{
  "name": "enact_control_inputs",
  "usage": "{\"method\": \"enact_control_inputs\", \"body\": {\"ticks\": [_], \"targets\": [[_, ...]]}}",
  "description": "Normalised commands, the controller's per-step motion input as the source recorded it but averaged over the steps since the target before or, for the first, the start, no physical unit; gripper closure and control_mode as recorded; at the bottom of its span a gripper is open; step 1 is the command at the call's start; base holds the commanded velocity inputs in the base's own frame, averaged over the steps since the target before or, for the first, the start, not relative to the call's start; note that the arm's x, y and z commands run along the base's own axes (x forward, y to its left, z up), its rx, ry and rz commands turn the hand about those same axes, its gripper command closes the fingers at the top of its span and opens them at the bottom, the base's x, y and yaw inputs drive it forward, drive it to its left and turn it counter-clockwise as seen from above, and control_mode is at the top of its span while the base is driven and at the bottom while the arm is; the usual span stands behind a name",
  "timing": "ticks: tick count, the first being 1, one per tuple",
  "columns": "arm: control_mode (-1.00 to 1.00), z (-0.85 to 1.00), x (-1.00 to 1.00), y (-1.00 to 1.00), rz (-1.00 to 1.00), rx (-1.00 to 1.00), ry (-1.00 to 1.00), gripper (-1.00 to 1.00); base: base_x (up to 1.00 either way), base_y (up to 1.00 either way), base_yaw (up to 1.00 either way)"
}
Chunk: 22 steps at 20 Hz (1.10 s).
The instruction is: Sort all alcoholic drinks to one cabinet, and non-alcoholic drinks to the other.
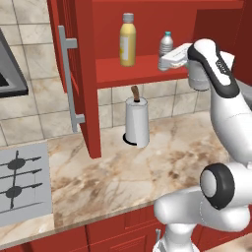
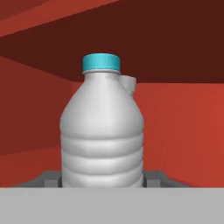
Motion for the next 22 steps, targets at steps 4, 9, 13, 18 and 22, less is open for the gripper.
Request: {"method": "enact_control_inputs", "body": {"ticks": [4, 9, 13, 18, 22], "targets": [[-1.00, 0.00, 0.49, 0.00, -0.04, 0.00, 0.08, 1.00, 0.00, 0.00, 0.00], [-1.00, -0.01, 0.35, -0.01, -0.01, 0.00, 0.05, 1.00, 0.00, 0.00, 0.00], [-1.00, -0.09, 0.21, 0.00, 0.00, 0.00, 0.01, 1.00, 0.00, 0.00, 0.00], [-1.00, -0.21, 0.08, 0.00, 0.00, 0.00, 0.00, 1.00, 0.00, 0.00, 0.00], [-1.00, -0.12, 0.10, 0.00, 0.00, 0.00, 0.00, 1.00, 0.00, 0.00, 0.00]]}}
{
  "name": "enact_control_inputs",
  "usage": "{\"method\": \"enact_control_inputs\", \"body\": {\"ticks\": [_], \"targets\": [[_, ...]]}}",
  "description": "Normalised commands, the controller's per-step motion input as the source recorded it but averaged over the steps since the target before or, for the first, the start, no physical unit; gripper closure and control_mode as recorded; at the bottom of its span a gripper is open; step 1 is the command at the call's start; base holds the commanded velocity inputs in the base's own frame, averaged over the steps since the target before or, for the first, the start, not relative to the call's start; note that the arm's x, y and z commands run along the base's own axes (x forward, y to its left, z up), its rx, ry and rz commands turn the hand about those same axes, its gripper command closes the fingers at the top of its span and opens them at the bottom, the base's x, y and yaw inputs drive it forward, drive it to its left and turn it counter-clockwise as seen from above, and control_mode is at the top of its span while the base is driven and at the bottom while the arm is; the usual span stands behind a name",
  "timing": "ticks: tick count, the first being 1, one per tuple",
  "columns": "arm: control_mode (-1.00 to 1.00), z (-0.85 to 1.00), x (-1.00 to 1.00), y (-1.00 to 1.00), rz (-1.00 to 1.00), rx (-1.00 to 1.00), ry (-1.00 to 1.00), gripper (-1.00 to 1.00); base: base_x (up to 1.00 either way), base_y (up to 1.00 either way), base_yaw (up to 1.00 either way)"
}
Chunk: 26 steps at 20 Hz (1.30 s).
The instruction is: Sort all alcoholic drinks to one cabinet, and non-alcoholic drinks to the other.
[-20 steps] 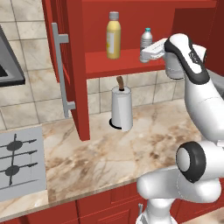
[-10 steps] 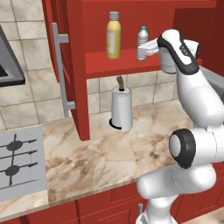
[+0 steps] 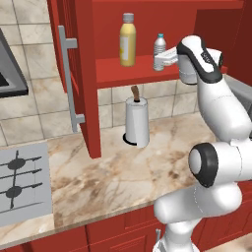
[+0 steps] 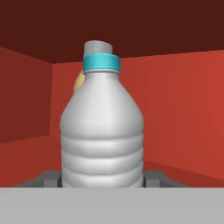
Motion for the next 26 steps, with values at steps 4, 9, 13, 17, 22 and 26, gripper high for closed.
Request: {"method": "enact_control_inputs", "body": {"ticks": [4, 9, 13, 17, 22, 26], "targets": [[-1.00, 0.00, 0.20, 0.00, 0.00, 0.00, 0.00, 1.00, 0.00, 0.00, 0.00], [-1.00, 0.00, 0.25, 0.00, 0.00, 0.01, 0.00, 1.00, 0.00, 0.00, 0.00], [-1.00, 0.00, 0.27, -0.01, 0.00, 0.02, 0.00, 1.00, 0.00, 0.00, 0.00], [-1.00, -0.02, 0.28, -0.02, 0.00, 0.03, 0.00, 1.00, 0.00, 0.00, 0.00], [-1.00, -0.03, 0.31, 0.00, 0.00, 0.03, 0.00, 1.00, 0.00, 0.00, 0.00], [-1.00, -0.07, 0.31, 0.00, 0.00, 0.02, 0.00, 1.00, 0.00, 0.00, 0.00]]}}
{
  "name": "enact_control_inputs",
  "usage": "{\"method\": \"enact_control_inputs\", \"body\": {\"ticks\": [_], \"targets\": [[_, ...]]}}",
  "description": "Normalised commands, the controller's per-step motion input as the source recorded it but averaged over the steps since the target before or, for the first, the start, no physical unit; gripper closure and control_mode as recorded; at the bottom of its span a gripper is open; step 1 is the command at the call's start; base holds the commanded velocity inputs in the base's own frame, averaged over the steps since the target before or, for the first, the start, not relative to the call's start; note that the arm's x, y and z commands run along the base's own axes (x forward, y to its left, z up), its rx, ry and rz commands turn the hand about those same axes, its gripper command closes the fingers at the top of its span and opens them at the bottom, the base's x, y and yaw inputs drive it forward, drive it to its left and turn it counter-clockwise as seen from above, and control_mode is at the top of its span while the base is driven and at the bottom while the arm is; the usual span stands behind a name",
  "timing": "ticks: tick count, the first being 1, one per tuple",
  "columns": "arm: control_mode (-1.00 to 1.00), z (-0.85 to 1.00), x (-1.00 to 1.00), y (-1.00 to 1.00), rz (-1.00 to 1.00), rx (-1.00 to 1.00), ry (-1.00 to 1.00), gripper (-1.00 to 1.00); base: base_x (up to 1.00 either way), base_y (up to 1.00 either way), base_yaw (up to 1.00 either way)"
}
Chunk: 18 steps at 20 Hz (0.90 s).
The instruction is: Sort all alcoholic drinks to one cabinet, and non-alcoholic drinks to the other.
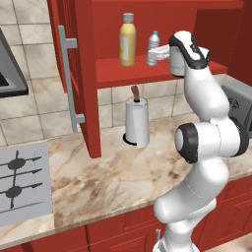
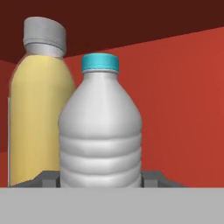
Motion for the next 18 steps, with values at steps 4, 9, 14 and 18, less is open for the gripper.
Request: {"method": "enact_control_inputs", "body": {"ticks": [4, 9, 14, 18], "targets": [[-1.00, -0.09, 0.30, 0.00, 0.00, 0.02, 0.00, 1.00, 0.00, 0.00, 0.00], [-1.00, -0.19, 0.25, 0.00, 0.00, 0.00, 0.00, 1.00, 0.00, 0.00, 0.00], [-1.00, -0.32, 0.18, 0.00, 0.00, 0.00, 0.00, 1.00, 0.00, 0.00, 0.00], [-1.00, -0.35, 0.17, 0.00, 0.00, -0.01, 0.00, 1.00, 0.00, 0.00, 0.00]]}}
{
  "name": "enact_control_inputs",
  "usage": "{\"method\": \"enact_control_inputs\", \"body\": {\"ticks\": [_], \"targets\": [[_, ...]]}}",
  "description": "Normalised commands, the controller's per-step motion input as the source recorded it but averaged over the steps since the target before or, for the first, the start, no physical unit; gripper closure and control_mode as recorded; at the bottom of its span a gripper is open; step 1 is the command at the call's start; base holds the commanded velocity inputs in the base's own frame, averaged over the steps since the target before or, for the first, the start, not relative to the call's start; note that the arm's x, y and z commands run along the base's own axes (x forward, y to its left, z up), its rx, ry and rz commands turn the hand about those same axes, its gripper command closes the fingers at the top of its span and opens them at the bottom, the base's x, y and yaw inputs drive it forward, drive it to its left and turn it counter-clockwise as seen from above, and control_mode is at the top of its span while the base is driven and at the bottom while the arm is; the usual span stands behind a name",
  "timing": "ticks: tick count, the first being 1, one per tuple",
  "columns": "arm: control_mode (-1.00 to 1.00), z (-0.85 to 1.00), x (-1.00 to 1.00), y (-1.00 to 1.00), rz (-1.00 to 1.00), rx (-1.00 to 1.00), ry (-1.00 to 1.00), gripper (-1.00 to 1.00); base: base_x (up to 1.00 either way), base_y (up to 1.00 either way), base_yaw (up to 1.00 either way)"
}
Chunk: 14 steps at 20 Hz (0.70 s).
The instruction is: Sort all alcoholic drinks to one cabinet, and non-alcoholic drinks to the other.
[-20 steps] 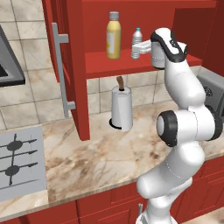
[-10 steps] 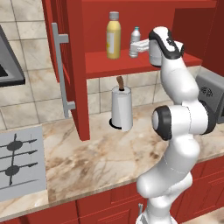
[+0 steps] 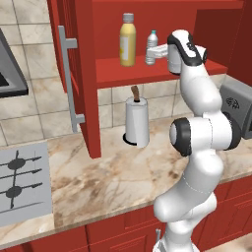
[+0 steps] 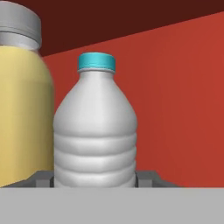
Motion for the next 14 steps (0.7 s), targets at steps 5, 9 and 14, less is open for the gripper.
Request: {"method": "enact_control_inputs", "body": {"ticks": [5, 9, 14], "targets": [[-1.00, -0.41, 0.17, 0.00, 0.00, -0.04, 0.00, 1.00, 0.00, 0.00, 0.00], [-1.00, -0.16, 0.00, 0.02, 0.00, -0.01, 0.02, 1.00, 0.00, 0.00, 0.00], [-1.00, -0.20, 0.01, 0.00, 0.00, 0.00, 0.01, -1.00, 0.00, 0.00, 0.00]]}}
